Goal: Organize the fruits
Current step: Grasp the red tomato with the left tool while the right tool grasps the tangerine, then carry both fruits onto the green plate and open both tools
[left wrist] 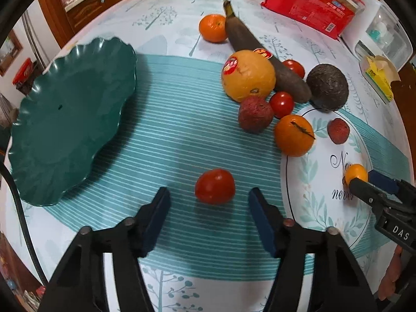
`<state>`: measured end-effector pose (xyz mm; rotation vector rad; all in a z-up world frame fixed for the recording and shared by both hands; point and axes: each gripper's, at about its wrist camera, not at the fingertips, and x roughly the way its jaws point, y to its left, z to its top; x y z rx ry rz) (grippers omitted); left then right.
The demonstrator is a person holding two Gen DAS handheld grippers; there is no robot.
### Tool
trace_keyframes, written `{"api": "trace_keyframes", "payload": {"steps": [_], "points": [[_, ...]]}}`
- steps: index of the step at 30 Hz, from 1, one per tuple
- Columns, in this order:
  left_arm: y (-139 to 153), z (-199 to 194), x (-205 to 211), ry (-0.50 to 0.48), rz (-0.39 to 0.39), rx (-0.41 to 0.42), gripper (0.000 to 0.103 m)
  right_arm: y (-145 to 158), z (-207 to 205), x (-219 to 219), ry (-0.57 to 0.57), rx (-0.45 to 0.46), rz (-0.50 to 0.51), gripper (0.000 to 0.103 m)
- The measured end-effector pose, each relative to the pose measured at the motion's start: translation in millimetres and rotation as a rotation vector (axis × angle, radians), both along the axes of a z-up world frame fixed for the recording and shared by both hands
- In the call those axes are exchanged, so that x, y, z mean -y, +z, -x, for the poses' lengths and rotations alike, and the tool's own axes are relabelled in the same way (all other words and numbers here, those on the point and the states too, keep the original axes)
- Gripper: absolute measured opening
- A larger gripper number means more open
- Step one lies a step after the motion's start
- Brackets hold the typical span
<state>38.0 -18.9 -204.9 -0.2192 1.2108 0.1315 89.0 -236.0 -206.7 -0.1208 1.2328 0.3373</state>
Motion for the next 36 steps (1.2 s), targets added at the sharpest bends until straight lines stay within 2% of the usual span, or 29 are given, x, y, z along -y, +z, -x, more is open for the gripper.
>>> {"api": "trace_keyframes", "payload": {"steps": [4, 7, 11, 15, 21, 24, 28, 36], "points": [[-1, -2, 2, -0.012, -0.01, 0.005, 0.048, -3, 0, -5, 0.023, 0.012, 0.011, 0.057], [0, -3, 2, -0.02, -0.003, 0.011, 0.028, -7, 0, -9, 0.045, 0.006, 0.021, 0.046], [1, -6, 3, -0.017, 0.005, 0.009, 0.027, -7, 2, -12, 0.063, 0.023, 0.022, 0.035], [2, -2, 2, -0.004, 0.019, -0.001, 0.027, -7, 6, -17, 0.076, 0.025, 0.021, 0.035], [18, 12, 5, -0.049, 0.004, -0.008, 0.026, 0, 21, -21, 0.082, 0.015, -0.004, 0.034], [33, 22, 2, -0.075, 0.01, 0.006, 0.026, 13, 30, -24, 0.077, 0.021, -0.024, 0.034], [62, 33, -10, -0.108, -0.03, 0.032, 0.026, 36, 41, -37, 0.094, 0.068, -0.027, 0.034], [117, 38, -80, -0.093, -0.072, 0.112, 0.026, 93, 57, -102, 0.138, 0.177, -0.068, 0.034]]}}
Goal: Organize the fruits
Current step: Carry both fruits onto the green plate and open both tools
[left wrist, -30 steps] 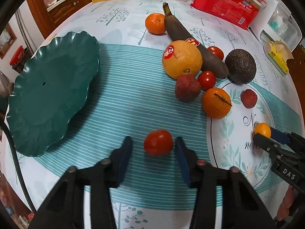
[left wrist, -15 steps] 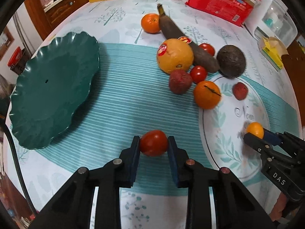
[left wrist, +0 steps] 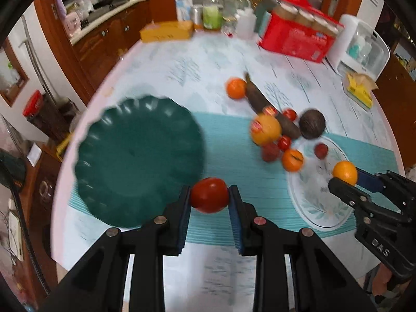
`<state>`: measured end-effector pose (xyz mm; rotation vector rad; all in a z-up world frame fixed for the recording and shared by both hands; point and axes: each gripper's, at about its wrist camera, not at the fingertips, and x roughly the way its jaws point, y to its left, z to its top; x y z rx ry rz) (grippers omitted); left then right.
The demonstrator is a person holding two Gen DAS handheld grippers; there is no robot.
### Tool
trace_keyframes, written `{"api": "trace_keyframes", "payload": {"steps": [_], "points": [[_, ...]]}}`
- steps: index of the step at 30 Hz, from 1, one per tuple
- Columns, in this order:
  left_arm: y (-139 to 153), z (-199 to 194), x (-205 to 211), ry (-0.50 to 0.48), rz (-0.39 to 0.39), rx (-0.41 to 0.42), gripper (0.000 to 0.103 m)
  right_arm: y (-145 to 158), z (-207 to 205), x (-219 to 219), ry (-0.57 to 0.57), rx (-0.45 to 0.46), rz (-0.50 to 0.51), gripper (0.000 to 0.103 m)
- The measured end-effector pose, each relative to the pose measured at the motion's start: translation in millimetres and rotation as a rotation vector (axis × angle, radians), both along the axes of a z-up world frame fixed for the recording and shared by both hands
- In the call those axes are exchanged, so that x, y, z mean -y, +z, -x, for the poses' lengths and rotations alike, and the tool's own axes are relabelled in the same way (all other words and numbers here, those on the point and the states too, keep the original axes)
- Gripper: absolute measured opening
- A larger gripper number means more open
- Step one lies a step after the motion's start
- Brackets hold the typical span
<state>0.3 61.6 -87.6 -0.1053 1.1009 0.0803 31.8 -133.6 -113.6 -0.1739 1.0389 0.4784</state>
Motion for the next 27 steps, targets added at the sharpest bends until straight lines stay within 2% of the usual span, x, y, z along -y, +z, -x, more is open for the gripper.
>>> {"api": "trace_keyframes", "payload": {"steps": [5, 10, 13, 17, 21, 27], "points": [[24, -6, -58, -0.049, -0.01, 0.042, 0.027, 34, 7, -62, -0.006, 0.097, 0.022, 0.034], [25, -16, -110, -0.125, -0.043, 0.059, 0.027, 49, -3, -124, -0.051, 0.106, -0.002, 0.034], [4, -30, -138, -0.138, -0.031, 0.021, 0.027, 39, -13, -155, -0.077, 0.096, 0.011, 0.034], [-30, -50, -164, -0.133, -0.001, -0.039, 0.027, 4, -33, -185, -0.132, -0.001, 0.013, 0.035], [-62, -65, -167, -0.155, -0.011, -0.087, 0.027, -25, -42, -201, -0.156, -0.077, 0.051, 0.035], [-98, -84, -160, -0.186, -0.023, -0.161, 0.027, -48, -50, -222, -0.168, -0.12, 0.106, 0.035]]}}
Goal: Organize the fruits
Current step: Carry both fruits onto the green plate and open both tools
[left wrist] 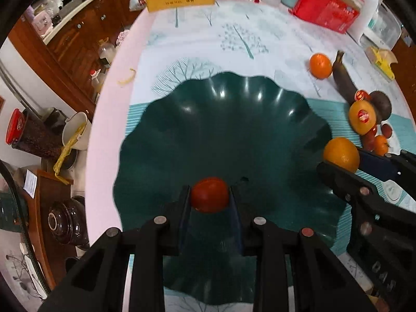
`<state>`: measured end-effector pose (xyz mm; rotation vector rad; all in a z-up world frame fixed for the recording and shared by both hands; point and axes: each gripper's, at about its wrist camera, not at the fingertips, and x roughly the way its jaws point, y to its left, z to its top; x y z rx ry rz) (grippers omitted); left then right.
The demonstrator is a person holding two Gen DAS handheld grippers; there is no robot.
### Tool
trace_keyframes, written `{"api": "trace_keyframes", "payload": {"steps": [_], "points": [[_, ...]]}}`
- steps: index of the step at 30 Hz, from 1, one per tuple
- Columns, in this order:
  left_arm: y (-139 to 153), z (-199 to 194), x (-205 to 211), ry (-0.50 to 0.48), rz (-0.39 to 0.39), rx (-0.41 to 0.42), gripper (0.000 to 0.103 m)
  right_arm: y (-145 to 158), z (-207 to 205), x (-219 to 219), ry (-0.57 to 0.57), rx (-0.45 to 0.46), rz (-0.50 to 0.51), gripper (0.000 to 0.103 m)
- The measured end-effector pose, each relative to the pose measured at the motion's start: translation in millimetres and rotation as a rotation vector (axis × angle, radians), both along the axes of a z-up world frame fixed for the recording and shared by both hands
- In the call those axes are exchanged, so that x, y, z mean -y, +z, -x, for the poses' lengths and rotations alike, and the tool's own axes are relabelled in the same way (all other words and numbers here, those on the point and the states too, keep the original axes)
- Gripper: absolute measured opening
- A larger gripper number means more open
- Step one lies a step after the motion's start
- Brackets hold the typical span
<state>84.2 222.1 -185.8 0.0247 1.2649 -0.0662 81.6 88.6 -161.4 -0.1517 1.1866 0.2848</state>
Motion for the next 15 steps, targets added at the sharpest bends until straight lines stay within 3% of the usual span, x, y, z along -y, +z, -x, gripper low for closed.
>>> {"api": "trace_keyframes", "payload": {"steps": [5, 9, 15], "points": [[-10, -8, 3, -0.02, -0.041, -0.014, 0.031, -11, -1, -11, 0.003, -0.028, 0.03, 0.036], [-11, -9, -4, -0.003, -0.054, -0.017, 0.08, -19, -2, -2, -0.021, -0.074, 0.007, 0.036], [0, -7, -5, -0.039, -0.003, -0.001, 0.086, -11, 2, 16, -0.062, -0.063, -0.056, 0.051]]}}
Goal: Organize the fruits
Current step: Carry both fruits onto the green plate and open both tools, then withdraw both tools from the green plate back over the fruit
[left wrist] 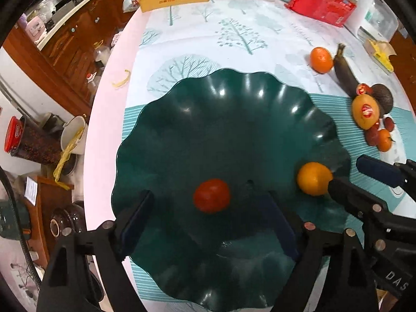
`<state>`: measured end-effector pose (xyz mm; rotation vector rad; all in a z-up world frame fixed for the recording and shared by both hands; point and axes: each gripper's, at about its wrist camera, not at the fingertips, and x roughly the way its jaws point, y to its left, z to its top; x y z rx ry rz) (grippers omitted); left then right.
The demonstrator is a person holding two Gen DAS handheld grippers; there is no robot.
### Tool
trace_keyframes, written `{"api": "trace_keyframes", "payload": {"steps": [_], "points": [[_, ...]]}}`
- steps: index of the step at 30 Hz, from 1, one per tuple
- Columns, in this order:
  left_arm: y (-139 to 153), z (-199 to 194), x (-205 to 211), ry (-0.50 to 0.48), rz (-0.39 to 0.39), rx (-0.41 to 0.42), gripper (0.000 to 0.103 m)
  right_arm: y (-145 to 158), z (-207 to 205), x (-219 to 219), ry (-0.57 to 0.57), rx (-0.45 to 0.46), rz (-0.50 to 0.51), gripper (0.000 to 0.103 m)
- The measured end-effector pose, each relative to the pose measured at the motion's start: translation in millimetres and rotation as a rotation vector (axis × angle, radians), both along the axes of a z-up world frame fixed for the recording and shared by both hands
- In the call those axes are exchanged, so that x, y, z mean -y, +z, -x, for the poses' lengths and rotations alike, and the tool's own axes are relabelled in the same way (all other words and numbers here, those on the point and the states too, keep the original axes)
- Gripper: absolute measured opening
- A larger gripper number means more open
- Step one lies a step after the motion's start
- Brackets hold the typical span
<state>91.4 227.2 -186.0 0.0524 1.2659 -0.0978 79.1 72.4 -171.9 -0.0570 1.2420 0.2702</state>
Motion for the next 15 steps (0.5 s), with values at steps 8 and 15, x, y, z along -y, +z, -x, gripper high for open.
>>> {"api": "trace_keyframes", "payload": {"steps": [8, 15], "points": [[22, 19, 17, -0.042, 0.028, 0.007, 0.088, 35, 19, 15, -0.031, 0.083, -0.011, 0.052], [45, 34, 42, -0.081, 0.06, 0.057, 0.088, 67, 41, 42, -0.102, 0.148, -0.006, 0.052]]}}
